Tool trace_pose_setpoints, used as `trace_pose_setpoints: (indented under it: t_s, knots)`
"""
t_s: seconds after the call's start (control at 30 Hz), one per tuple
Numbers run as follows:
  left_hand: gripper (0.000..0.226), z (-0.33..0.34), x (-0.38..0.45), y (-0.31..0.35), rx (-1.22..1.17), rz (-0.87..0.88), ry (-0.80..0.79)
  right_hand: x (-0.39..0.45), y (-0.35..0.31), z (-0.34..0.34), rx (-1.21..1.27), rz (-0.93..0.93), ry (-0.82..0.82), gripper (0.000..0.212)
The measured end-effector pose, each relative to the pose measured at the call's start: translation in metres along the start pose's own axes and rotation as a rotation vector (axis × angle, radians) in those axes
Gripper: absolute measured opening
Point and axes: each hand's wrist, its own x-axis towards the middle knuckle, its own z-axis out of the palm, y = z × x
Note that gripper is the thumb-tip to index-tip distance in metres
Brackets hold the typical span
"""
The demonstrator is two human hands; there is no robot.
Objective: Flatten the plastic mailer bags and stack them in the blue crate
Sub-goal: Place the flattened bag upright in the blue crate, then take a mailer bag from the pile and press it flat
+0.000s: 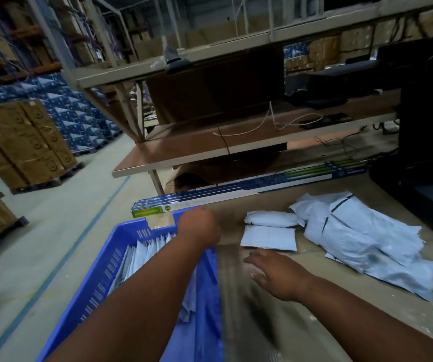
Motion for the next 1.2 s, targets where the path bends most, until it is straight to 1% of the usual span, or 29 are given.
trace_pose_setpoints:
  t_s: [0.07, 0.17, 0.27, 0.3, 0.4, 0.43, 0.5, 0.63, 0.7, 0.8, 0.87, 0.93, 1.07, 1.2]
  knots:
    - [0.032, 0.002, 0.000, 0.021, 0.084, 0.106, -0.015, -0.011, 0.028, 0.008, -0.093, 0.036, -0.025, 0.056]
    - [0.029, 0.014, 0.002, 0.059, 0.148, 0.247, -0.076, -0.028, 0.070, 0.020, -0.218, 0.093, -0.004, 0.048]
    - [0.031, 0.034, 0.006, 0.092, 0.168, 0.351, -0.132, -0.043, 0.097, 0.027, -0.200, 0.137, 0.011, 0.038]
    - [0.033, 0.042, 0.010, 0.102, 0.161, 0.368, -0.148, -0.047, 0.106, 0.028, -0.182, 0.148, 0.016, 0.039]
    - [0.047, 0.069, 0.022, 0.127, 0.146, 0.361, -0.194, -0.059, 0.131, 0.036, -0.138, 0.181, 0.069, 0.054]
    - [0.053, 0.078, 0.027, 0.136, 0.149, 0.356, -0.191, -0.063, 0.140, 0.040, -0.126, 0.182, 0.103, 0.055]
    - [0.064, 0.092, 0.039, 0.152, 0.167, 0.359, -0.157, -0.071, 0.152, 0.044, -0.090, 0.190, 0.160, 0.050]
    - [0.071, 0.111, 0.069, 0.180, 0.242, 0.404, -0.116, -0.071, 0.155, 0.044, -0.070, 0.172, 0.237, 0.036]
    - [0.079, 0.123, 0.085, 0.191, 0.283, 0.397, -0.158, -0.070, 0.156, 0.045, -0.072, 0.171, 0.241, 0.034]
    - [0.091, 0.140, 0.101, 0.200, 0.299, 0.357, -0.233, -0.070, 0.158, 0.047, -0.070, 0.172, 0.271, 0.037]
    - [0.089, 0.150, 0.103, 0.202, 0.250, 0.339, -0.221, -0.068, 0.159, 0.048, -0.075, 0.160, 0.277, 0.039]
    - [0.082, 0.157, 0.101, 0.203, 0.187, 0.325, -0.197, -0.067, 0.160, 0.049, -0.079, 0.147, 0.289, 0.042]
    - [0.067, 0.158, 0.093, 0.201, 0.160, 0.271, -0.179, -0.067, 0.162, 0.053, -0.080, 0.132, 0.284, 0.049]
    - [0.043, 0.141, 0.069, 0.192, 0.116, 0.295, -0.176, -0.068, 0.161, 0.052, -0.066, 0.140, 0.294, 0.051]
